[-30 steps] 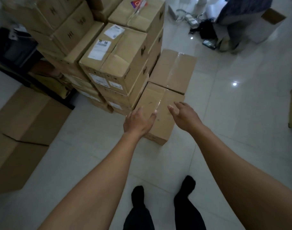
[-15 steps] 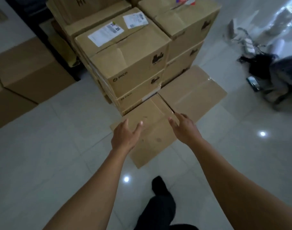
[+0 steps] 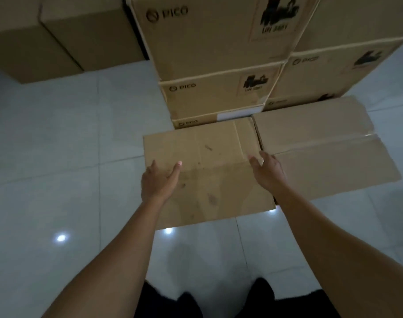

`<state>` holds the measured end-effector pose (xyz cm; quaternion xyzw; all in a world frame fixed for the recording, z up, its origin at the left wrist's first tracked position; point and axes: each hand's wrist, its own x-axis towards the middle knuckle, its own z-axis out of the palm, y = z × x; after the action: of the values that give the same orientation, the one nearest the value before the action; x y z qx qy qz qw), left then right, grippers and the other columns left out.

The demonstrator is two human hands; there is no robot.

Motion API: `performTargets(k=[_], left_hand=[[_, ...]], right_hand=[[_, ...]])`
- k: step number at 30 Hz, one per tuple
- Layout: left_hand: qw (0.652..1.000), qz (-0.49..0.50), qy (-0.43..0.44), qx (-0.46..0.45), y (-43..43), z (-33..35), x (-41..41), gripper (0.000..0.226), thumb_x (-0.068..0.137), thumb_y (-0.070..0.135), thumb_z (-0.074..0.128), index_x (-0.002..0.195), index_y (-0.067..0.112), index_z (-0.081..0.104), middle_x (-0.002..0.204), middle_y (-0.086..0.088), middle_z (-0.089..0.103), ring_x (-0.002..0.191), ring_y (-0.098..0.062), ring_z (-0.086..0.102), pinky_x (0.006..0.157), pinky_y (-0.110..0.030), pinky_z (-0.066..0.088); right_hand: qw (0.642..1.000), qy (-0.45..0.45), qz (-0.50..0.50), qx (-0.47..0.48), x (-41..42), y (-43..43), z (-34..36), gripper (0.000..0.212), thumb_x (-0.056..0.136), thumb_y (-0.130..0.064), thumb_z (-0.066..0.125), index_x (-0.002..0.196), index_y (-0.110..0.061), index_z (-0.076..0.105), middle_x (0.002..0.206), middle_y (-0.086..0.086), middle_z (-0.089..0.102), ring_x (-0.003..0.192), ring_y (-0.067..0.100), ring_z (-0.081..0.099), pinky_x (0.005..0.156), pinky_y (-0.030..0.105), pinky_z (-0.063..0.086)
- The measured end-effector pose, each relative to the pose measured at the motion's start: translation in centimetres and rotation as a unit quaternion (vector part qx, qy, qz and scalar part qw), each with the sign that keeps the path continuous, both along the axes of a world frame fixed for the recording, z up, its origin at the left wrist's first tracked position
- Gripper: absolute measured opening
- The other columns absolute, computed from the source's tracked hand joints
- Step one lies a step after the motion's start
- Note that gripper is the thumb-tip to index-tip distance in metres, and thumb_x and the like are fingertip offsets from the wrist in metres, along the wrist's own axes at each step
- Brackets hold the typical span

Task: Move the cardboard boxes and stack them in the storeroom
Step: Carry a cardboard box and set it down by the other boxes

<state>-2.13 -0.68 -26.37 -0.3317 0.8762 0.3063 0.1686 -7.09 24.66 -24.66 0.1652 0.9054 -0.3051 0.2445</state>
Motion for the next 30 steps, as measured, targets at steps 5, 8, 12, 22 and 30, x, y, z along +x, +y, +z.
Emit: performTargets(k=[5, 8, 12, 22, 30], left_hand=[[0.994, 0.106, 0.001, -0.016, -1.8, -7.5, 0.0, 0.113, 0.077, 0.074, 0.055, 0.154, 0.010, 0.003, 0.159, -0.018, 0.016, 0.145, -0.036, 0.020, 0.115, -0.051, 0.022], [0.990, 0.131, 0.038, -0.036, -2.0, -9.6, 0.4, 0.114, 0.070, 0.079, 0.059, 0.152, 0.014, 0.014, 0.150, -0.015, 0.034, 0.133, -0.039, 0.040, 0.104, -0.051, 0.034], [0.984, 0.150, 0.082, -0.042, -3.0, -10.0, 0.5, 0.109, 0.063, 0.084, 0.058, 0.145, 0.018, 0.028, 0.140, -0.012, 0.048, 0.124, -0.038, 0.049, 0.099, -0.048, 0.039], [0.972, 0.212, 0.097, -0.032, -5.7, 3.5, 7.0, 0.104, 0.061, 0.083, 0.062, 0.138, 0.020, 0.034, 0.135, -0.008, 0.053, 0.120, -0.036, 0.053, 0.095, -0.046, 0.042], [0.972, 0.218, 0.076, -0.050, -7.3, 24.9, 10.8, 0.113, 0.056, 0.091, 0.056, 0.141, 0.018, 0.036, 0.136, -0.009, 0.051, 0.122, -0.036, 0.051, 0.098, -0.050, 0.042]], right_hand=[[0.997, 0.030, -0.022, 0.074, -1.4, -0.4, -7.8, 0.055, 0.096, -0.040, 0.043, 0.131, 0.002, 0.044, 0.138, 0.029, 0.041, 0.133, 0.038, 0.032, 0.106, 0.040, 0.029], [0.994, 0.047, -0.055, 0.086, -2.3, -0.9, -9.1, 0.067, 0.094, -0.043, 0.045, 0.142, 0.001, 0.030, 0.147, 0.024, 0.031, 0.139, 0.035, 0.023, 0.110, 0.040, 0.023], [0.993, 0.072, -0.066, 0.061, -3.4, 0.4, -9.6, 0.063, 0.090, -0.048, 0.048, 0.136, -0.005, 0.044, 0.139, 0.020, 0.044, 0.133, 0.033, 0.036, 0.109, 0.040, 0.032], [0.984, 0.112, -0.065, -0.123, 0.8, -2.1, 3.3, 0.052, 0.089, -0.050, 0.057, 0.125, -0.018, 0.038, 0.112, 0.001, 0.042, 0.102, 0.021, 0.044, 0.085, 0.031, 0.036], [0.986, 0.118, 0.009, -0.120, 3.3, -3.9, 23.8, 0.062, 0.089, -0.049, 0.058, 0.140, -0.020, 0.036, 0.136, 0.004, 0.051, 0.126, 0.027, 0.047, 0.097, 0.035, 0.036]])
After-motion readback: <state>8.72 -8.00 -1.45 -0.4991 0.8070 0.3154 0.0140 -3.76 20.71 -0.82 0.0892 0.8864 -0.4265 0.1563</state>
